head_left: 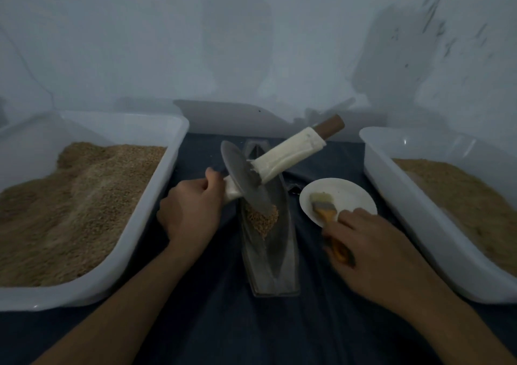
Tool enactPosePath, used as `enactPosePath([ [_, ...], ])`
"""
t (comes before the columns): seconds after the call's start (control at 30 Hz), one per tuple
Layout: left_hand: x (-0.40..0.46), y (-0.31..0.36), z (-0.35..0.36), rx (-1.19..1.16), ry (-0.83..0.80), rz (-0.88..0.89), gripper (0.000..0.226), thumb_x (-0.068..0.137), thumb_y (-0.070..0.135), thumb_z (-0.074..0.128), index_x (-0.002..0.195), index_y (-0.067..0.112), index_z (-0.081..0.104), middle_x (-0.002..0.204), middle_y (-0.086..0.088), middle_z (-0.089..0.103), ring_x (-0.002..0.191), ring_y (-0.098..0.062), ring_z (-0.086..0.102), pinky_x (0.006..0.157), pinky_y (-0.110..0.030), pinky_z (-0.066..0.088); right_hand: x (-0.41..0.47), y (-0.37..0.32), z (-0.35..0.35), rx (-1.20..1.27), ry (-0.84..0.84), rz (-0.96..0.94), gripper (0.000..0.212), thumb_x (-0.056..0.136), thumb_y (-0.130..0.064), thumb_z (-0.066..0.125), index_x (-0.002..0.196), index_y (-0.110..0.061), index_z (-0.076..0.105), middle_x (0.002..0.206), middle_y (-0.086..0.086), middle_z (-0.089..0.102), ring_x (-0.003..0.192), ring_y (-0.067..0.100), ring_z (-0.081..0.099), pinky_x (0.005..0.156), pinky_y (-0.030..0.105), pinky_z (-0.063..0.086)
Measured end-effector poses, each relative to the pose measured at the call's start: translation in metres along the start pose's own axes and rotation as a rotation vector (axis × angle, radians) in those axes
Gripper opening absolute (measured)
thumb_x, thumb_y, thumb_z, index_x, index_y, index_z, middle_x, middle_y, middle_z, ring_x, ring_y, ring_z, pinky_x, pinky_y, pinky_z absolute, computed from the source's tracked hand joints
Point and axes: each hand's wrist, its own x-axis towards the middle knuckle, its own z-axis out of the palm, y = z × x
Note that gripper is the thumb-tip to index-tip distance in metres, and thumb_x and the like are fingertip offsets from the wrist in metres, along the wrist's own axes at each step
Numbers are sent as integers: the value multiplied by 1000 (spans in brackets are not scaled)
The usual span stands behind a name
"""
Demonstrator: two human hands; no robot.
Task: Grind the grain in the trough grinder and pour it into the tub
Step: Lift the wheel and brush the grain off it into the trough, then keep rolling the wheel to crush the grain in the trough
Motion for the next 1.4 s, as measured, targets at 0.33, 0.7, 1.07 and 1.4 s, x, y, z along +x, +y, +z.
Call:
enactPosePath([
  [0.33,0,2,2,190,-40,106,67,95,59,36,48,18,59,48,2,57,50,-21,57,60,-30,45,-3,3,-11,51,-320,37,47,93,-16,54,128,-47,48,112,-22,44,98,3,43,80,27,47],
  [0.7,3,5,4,277,-16,185,68,93,59,35,42,17,51,39,4,46,38,-16,47,51,-24,31,58,-5,-53,139,304,-55,42,81,-11,69,117,-31,60,106,-17,47,98,4,44,79,19,39],
  [1.07,10,12,-3,765,-38,616,70,98,41,3,80,22,67,58,6,41,45,-16,29,49,-23,16,158,13,4,-167,-250,67,24,71,-33,72,94,-31,65,78,-5,56,63,12,50,49,26,28],
  [1.4,13,27,-16,938,-243,772,3,96,14,52,95,11,50,67,-4,47,57,-21,41,50,-27,25,141,8,16,-219,-14,60,31,71,-38,75,98,-32,61,67,-9,33,59,15,36,57,30,29],
])
